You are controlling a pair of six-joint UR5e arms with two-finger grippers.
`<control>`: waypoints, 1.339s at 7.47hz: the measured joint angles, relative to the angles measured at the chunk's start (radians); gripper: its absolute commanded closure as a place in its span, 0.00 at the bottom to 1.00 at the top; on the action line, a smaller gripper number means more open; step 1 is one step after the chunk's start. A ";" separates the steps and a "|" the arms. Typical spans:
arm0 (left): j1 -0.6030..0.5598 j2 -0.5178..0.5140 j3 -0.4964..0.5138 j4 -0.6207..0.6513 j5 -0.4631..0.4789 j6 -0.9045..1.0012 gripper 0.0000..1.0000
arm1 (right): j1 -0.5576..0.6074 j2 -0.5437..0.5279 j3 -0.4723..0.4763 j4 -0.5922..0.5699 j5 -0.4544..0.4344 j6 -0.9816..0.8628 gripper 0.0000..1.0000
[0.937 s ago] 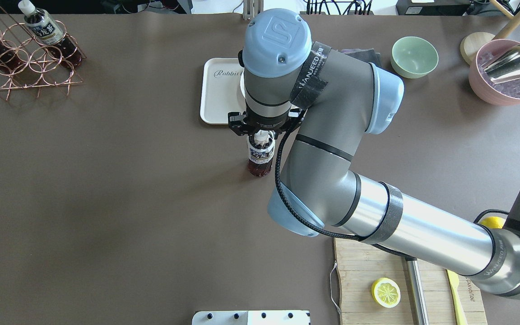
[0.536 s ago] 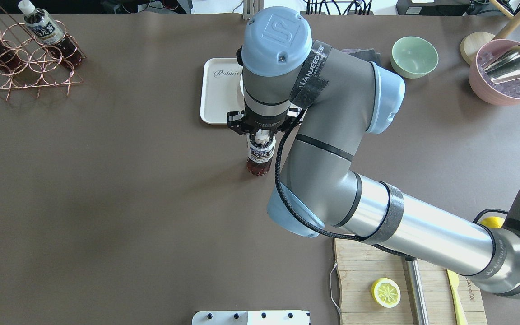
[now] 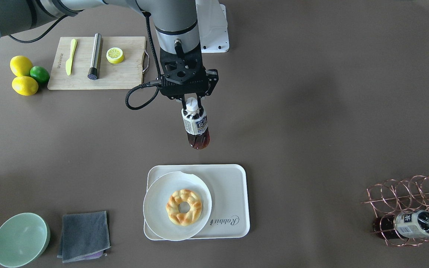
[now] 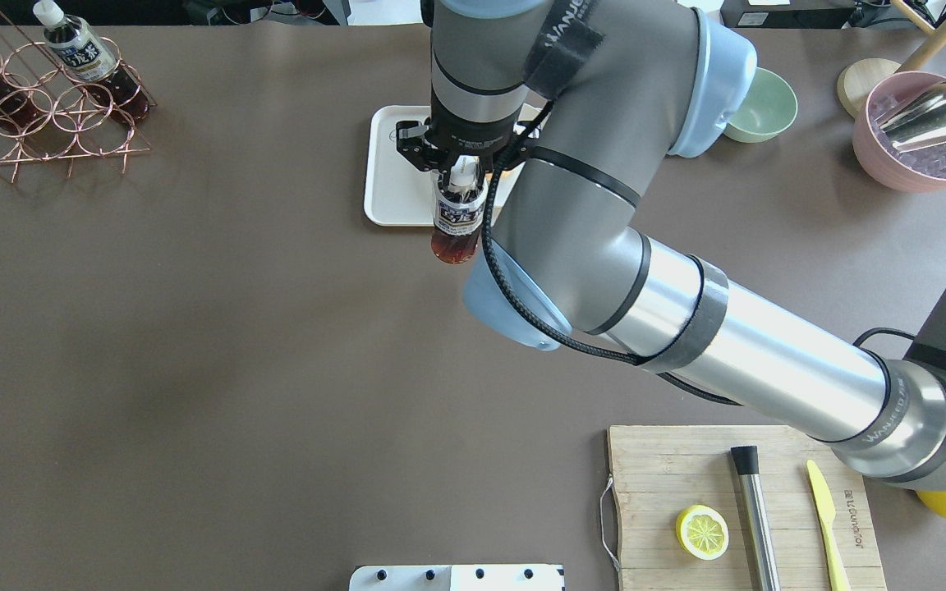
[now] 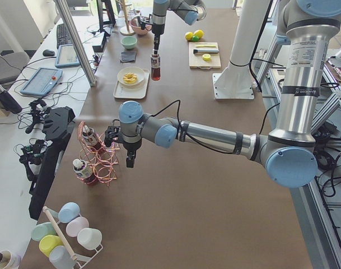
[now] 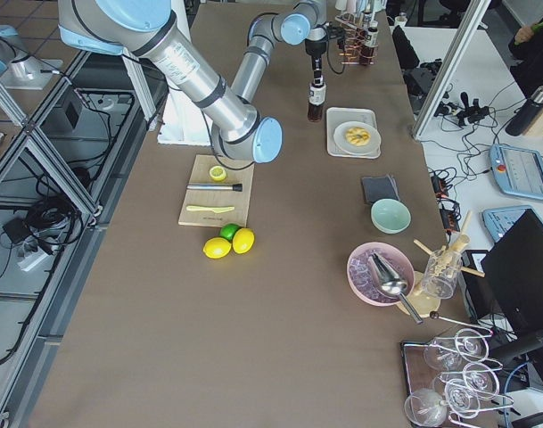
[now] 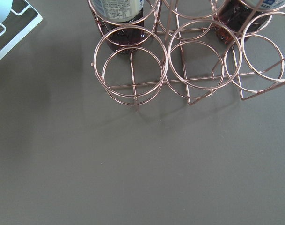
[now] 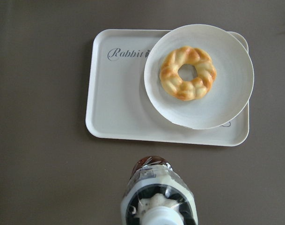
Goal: Place tea on tray
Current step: 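Move the tea bottle onto the white tray beside the plate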
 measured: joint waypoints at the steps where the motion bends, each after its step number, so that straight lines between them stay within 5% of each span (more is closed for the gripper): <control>1: -0.001 0.000 0.001 0.000 0.000 0.000 0.02 | 0.018 0.083 -0.099 0.001 0.008 -0.005 1.00; 3: -0.003 0.000 0.007 0.000 0.000 0.000 0.02 | 0.055 0.252 -0.344 0.030 0.018 -0.044 1.00; 6: -0.012 0.000 0.015 0.000 0.001 0.000 0.02 | 0.090 0.356 -0.662 0.229 0.019 -0.083 1.00; 10: -0.019 0.000 0.020 0.000 0.001 0.000 0.02 | 0.078 0.381 -0.804 0.365 0.012 -0.088 1.00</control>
